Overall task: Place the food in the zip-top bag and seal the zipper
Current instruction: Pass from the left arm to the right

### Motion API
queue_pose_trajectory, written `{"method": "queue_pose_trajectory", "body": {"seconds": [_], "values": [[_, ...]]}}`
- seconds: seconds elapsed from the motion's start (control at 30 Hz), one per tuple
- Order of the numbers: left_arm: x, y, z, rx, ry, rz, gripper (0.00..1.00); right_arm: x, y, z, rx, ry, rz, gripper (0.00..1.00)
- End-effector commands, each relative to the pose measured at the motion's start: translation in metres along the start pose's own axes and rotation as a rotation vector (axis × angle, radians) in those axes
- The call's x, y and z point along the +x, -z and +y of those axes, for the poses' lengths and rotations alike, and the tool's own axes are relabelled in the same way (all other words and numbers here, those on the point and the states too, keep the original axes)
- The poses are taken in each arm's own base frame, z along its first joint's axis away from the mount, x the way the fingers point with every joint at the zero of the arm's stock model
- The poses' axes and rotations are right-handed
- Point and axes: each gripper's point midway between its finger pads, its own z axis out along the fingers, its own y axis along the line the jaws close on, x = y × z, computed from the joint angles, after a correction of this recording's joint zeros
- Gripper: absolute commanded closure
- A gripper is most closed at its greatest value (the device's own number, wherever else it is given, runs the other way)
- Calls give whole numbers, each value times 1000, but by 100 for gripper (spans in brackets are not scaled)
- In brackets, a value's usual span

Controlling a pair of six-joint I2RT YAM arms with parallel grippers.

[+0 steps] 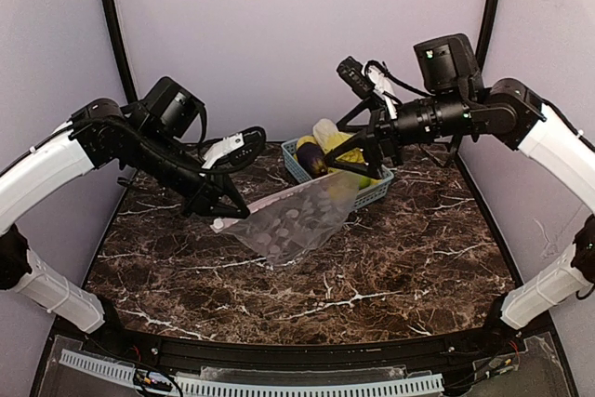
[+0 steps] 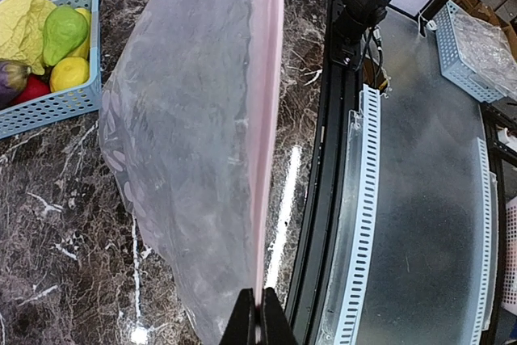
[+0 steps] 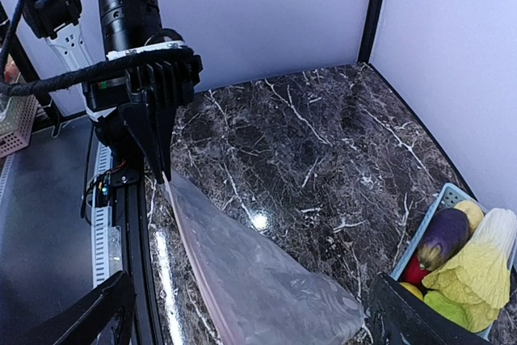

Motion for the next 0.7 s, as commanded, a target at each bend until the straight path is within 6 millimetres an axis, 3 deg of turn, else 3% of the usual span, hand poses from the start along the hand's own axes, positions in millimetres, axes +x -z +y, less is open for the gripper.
{"method": "queue_pose_trajectory", "body": {"seconds": [0.0,0.3,0.67], "values": [[11,-2,-12,74,2,66,99,15,-12,17,-92,55,85,1],[7,-5,-12,93,-4,76,99,32,-34,43,-232,54,181,4],[2,-4,-13,95,-21,57,99,52,-54,44,-251,42,240,16]]}}
